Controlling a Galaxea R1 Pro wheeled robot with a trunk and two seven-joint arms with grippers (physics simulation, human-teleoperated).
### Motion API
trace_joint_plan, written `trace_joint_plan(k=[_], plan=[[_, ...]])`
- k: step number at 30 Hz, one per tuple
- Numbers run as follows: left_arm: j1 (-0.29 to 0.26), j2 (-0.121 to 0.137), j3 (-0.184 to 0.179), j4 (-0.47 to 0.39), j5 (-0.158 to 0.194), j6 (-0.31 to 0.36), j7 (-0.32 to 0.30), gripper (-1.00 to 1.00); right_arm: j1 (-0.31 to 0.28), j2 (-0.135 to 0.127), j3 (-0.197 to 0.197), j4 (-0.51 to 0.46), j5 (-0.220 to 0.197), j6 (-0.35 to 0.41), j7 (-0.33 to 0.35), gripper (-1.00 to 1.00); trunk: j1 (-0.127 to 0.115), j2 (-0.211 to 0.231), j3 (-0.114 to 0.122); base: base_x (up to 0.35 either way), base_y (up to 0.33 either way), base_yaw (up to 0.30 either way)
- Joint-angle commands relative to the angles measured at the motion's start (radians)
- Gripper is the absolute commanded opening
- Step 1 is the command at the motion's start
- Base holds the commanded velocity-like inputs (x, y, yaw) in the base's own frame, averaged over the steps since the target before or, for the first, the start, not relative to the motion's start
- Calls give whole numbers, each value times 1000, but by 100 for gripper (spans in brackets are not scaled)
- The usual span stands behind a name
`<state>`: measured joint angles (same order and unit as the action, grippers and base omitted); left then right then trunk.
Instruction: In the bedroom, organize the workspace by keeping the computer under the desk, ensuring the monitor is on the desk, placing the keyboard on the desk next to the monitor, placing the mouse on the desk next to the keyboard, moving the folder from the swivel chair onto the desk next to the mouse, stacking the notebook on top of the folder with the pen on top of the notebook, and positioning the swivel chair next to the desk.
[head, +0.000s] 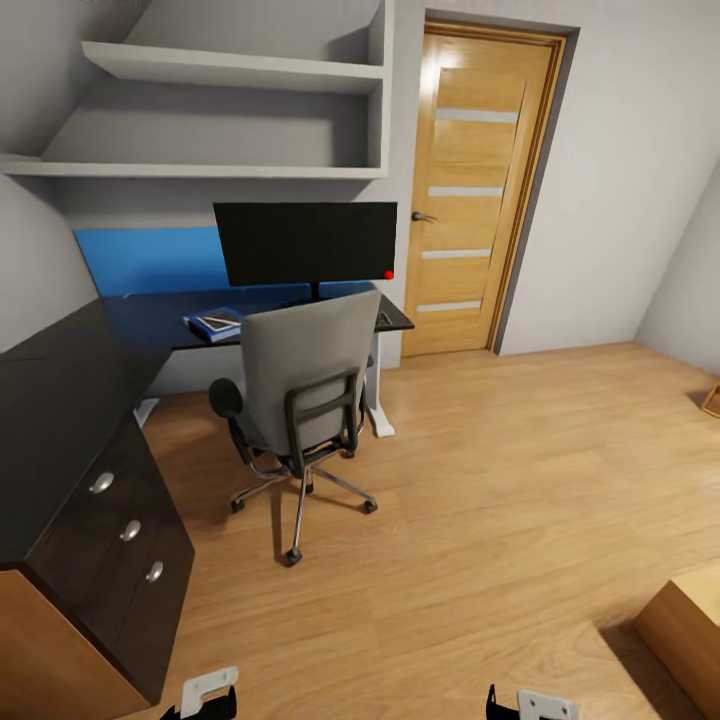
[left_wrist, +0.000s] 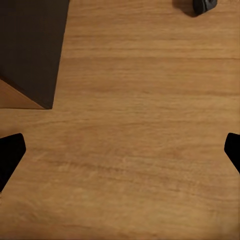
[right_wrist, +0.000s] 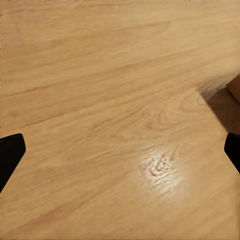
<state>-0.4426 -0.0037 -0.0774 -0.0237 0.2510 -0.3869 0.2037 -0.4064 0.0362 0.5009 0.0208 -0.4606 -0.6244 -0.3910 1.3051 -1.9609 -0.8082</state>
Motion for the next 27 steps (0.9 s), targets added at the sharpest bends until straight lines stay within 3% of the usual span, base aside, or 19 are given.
trace_joint_plan(k=[1, 27], plan=[[-1, 0, -8, 1, 7, -3, 5, 100, -1, 1, 8, 2, -6, -3, -3, 100, -4, 7, 2, 0, 0, 0], [1, -1, -9, 1, 5, -1, 7, 100, 0, 1, 8, 2, -6, -3, -3, 100, -104, 189, 84, 0, 0, 0]])
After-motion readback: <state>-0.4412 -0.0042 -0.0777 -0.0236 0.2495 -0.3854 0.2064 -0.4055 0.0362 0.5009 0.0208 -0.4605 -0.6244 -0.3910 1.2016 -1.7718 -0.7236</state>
